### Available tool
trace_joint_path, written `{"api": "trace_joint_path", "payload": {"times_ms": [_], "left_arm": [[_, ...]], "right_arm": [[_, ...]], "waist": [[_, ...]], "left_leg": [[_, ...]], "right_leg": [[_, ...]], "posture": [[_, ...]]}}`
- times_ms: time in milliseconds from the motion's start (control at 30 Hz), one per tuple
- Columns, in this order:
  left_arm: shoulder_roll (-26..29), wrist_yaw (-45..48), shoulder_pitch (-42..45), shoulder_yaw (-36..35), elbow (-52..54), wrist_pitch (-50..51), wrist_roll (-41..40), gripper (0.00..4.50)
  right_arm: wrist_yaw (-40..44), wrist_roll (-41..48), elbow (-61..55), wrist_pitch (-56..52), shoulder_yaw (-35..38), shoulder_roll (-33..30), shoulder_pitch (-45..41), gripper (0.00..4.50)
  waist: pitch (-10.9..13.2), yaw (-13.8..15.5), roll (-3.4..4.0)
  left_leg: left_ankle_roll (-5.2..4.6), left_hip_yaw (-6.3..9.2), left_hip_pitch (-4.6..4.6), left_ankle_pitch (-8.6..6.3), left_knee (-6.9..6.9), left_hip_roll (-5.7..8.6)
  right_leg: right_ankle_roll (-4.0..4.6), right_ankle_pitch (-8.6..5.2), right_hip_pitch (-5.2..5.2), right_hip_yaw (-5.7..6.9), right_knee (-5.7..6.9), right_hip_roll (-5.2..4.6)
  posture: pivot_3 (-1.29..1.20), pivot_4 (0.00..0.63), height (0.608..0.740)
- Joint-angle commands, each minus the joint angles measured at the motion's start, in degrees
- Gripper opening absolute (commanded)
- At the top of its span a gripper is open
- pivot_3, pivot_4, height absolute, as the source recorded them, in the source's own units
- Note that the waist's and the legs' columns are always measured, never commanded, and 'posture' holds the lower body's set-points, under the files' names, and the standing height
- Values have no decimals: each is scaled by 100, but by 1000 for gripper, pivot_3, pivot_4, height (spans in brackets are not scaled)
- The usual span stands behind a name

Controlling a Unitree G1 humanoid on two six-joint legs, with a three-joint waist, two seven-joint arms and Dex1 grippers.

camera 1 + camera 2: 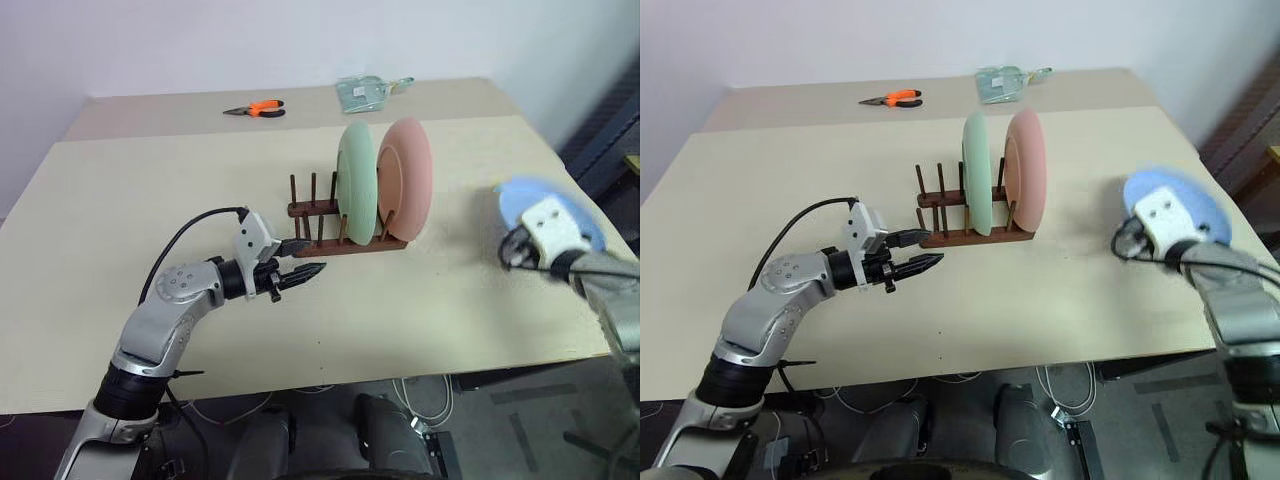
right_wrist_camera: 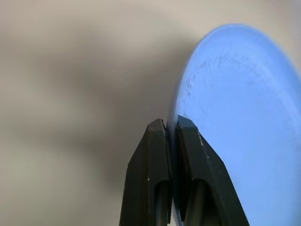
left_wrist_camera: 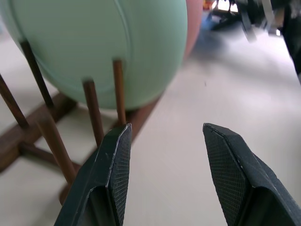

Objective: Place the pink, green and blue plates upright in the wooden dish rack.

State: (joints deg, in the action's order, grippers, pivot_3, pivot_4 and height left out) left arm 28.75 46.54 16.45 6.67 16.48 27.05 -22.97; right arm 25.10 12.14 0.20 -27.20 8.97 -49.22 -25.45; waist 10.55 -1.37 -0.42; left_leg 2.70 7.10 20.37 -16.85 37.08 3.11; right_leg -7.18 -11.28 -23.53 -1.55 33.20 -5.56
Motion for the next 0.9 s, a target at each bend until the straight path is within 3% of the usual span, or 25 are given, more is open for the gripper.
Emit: {"api": "trace_joint_path", "payload": {"times_ms": [33,67,200,267,367,533,600,900], "left_arm": [[93,8,-71,-113,161,-106,30,2463],[110,-6,-90,-137,149,-107,33,2463],[222,-74,-245,-308,78,-187,55,2463],[311,-131,-324,-496,-57,-261,88,2463],[459,-200,-453,-819,-242,-309,88,2463],[728,-150,-782,-1227,-272,-389,75,2463],[817,-160,-914,-1339,-284,-423,99,2463],[747,-243,-974,-1318,-124,-388,82,2463]], "right_arm": [[-75,788,-585,186,788,266,-1182,25],[-43,1054,-676,80,897,395,-1456,25],[-88,3632,-1428,-1300,1340,1296,-2706,25],[-622,4919,-1777,-1815,1217,1967,-3025,25],[-1604,6117,-1948,-2121,1005,2844,-3159,25],[-3119,7245,-1818,-2149,524,3878,-2913,25],[-3651,7312,-1727,-2094,303,4242,-2728,25],[-4270,7253,-1344,-2153,-118,4475,-2313,25]], "waist": [[0,46,-3],[-2,69,-11],[-6,88,-23],[-7,66,-25],[-8,38,-23],[-8,64,-22],[-11,58,-22],[-11,34,-19]], "left_leg": [[0,4,2,0,-3,0],[0,15,1,0,-6,-2],[0,46,11,0,-6,0],[0,47,10,0,-5,3],[0,55,4,0,-8,-2],[1,54,10,0,-10,1],[2,53,10,1,-10,2],[2,46,8,1,-14,2]], "right_leg": [[-4,5,-1,2,0,2],[-1,11,2,10,1,4],[8,15,10,25,-10,2],[19,9,12,25,-11,-1],[28,6,5,24,1,3],[27,8,-6,25,8,4],[28,8,-8,23,8,2],[27,8,-13,24,11,4]], "posture": [[0,150,740],[0,150,740],[0,150,740],[0,150,740],[0,150,740],[0,150,740],[0,150,740],[0,150,740]]}}
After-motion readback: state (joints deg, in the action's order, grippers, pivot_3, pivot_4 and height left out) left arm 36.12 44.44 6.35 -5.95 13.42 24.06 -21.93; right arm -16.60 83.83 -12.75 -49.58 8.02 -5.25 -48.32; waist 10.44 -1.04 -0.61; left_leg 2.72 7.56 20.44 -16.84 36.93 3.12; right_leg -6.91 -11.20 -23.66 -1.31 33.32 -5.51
